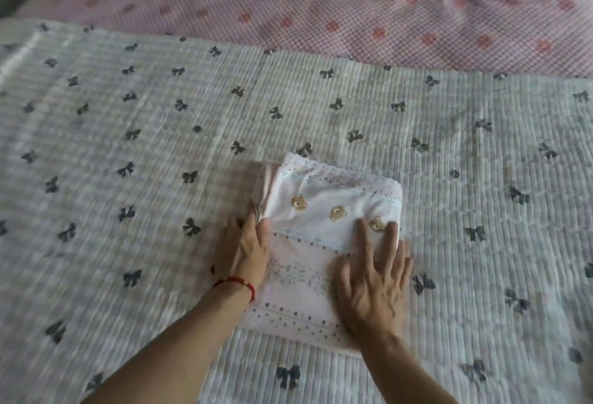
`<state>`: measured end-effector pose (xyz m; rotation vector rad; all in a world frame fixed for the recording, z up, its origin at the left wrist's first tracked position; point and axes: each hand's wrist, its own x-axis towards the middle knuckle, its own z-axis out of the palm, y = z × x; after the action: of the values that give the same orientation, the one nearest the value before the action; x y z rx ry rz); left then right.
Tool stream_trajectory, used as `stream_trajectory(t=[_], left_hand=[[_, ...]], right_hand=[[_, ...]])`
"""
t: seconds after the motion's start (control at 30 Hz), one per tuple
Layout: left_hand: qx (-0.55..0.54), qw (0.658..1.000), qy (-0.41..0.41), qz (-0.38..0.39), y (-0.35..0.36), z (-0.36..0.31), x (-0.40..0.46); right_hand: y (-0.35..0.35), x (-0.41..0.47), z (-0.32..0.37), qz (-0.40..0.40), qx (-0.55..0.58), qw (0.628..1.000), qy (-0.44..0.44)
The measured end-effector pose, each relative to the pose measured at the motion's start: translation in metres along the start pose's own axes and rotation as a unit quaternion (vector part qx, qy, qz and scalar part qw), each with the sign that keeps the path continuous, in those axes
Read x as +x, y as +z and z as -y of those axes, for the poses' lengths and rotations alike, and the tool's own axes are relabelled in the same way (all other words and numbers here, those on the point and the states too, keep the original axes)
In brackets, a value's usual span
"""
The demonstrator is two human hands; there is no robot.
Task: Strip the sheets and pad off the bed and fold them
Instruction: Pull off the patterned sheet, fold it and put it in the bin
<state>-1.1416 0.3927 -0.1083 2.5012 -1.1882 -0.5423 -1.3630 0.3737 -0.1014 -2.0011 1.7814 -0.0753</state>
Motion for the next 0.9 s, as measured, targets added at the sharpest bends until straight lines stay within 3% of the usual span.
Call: stream_trajectory(t=[0.3,0.47,0.63,0.9], left_hand=[[0.031,0.999,-0.005,-0.028,0.014,-0.008,0.007],[-0.074,0.995,-0.032,-0.065,0.012,0.005,0.006],[-0.088,0.993,-0.047,-0.058,0.014,0.012,0.006],[-0.015,0.999,-0.004,-0.041,0.010,0.004,-0.008]], right_hand=[[0.031,0.018,-0.001,-0.063,-0.016,0.998,0.021],[0.035,0.016,0.000,-0.096,-0.019,0.995,0.011],[0.038,0.013,-0.002,-0.116,-0.016,0.993,0.009],[0.038,0.011,-0.007,-0.141,-0.005,0.990,-0.014]])
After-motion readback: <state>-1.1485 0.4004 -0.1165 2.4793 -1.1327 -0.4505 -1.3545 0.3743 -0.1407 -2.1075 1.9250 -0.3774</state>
